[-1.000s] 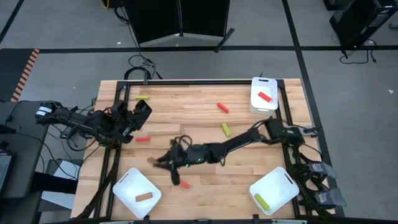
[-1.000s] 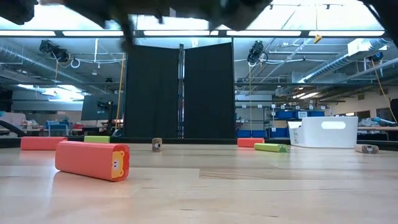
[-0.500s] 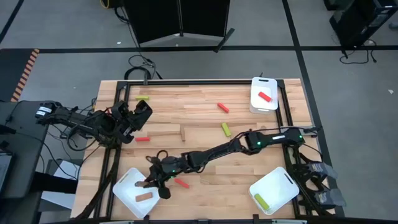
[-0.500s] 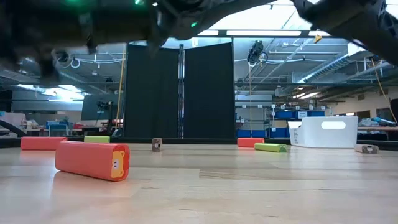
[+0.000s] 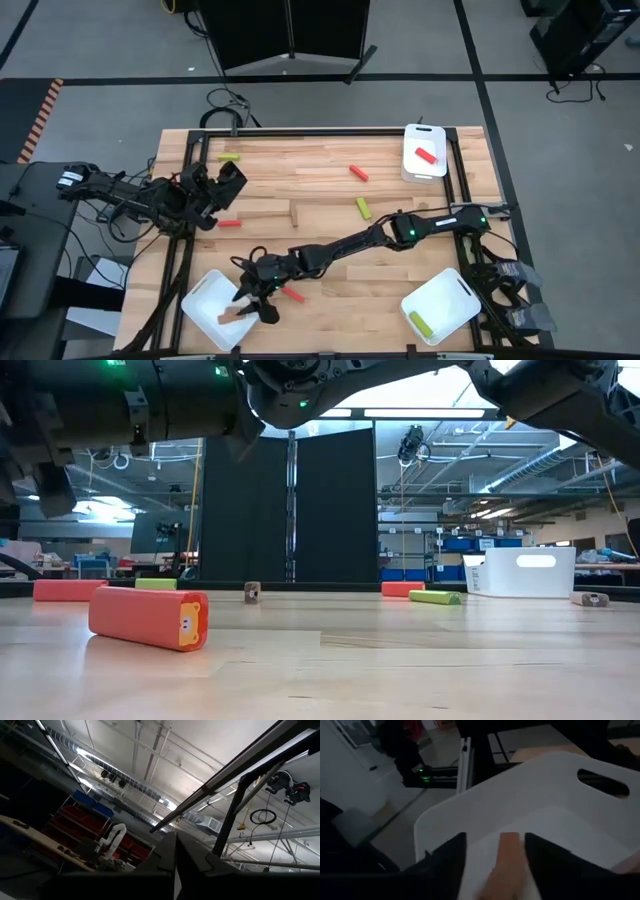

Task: Sort blocks
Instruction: Put the top brown block into the bottom left bin, then put the middle orange block into the top right bin

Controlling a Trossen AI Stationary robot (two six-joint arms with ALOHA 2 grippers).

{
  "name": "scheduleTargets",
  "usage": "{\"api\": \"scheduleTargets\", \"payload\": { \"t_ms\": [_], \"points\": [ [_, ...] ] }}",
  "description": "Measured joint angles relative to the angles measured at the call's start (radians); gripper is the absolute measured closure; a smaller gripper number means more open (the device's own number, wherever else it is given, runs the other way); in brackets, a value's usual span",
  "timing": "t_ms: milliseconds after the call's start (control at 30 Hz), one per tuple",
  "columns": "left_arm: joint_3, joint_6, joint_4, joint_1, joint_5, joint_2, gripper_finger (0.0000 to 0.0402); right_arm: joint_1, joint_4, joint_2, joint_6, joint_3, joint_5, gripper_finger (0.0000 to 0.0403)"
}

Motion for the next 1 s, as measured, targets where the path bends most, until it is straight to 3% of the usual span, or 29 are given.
{"api": "scheduleTargets", "payload": {
  "t_ms": [133, 200, 300, 433, 600, 700, 833, 1000],
  "points": [
    [0.000, 0.001, -0.021, 0.000, 0.000, 0.000, 0.0380, -0.003, 0.003, -0.014, -0.063, 0.000, 0.009, 0.0131],
    [0.000, 0.013, -0.032, 0.000, 0.000, -0.001, 0.0380, -0.002, -0.011, -0.040, -0.123, 0.000, 0.075, 0.0124],
    [0.000, 0.027, -0.049, 0.000, 0.004, -0.024, 0.0380, -0.004, -0.010, -0.107, -0.197, -0.017, 0.165, 0.0134],
    [0.000, 0.027, -0.061, -0.002, 0.034, -0.069, 0.0380, -0.021, 0.102, -0.195, -0.205, -0.140, 0.179, 0.0166],
    [0.000, 0.029, -0.175, -0.009, 0.027, -0.124, 0.0380, -0.048, 0.400, -0.323, -0.174, -0.521, 0.249, 0.0201],
    [0.000, 0.024, -0.275, -0.011, -0.026, -0.133, 0.0380, -0.071, 0.597, -0.488, -0.152, -0.804, 0.332, 0.0211],
    [0.000, 0.021, -0.420, -0.011, -0.168, -0.128, 0.0380, -0.088, 0.775, -0.720, -0.158, -1.162, 0.520, 0.0212],
    [0.026, -0.084, -0.721, -0.010, -0.401, -0.083, 0.0379, -0.084, 0.797, -1.023, -0.240, -1.460, 0.807, 0.0208]
  ]
}}
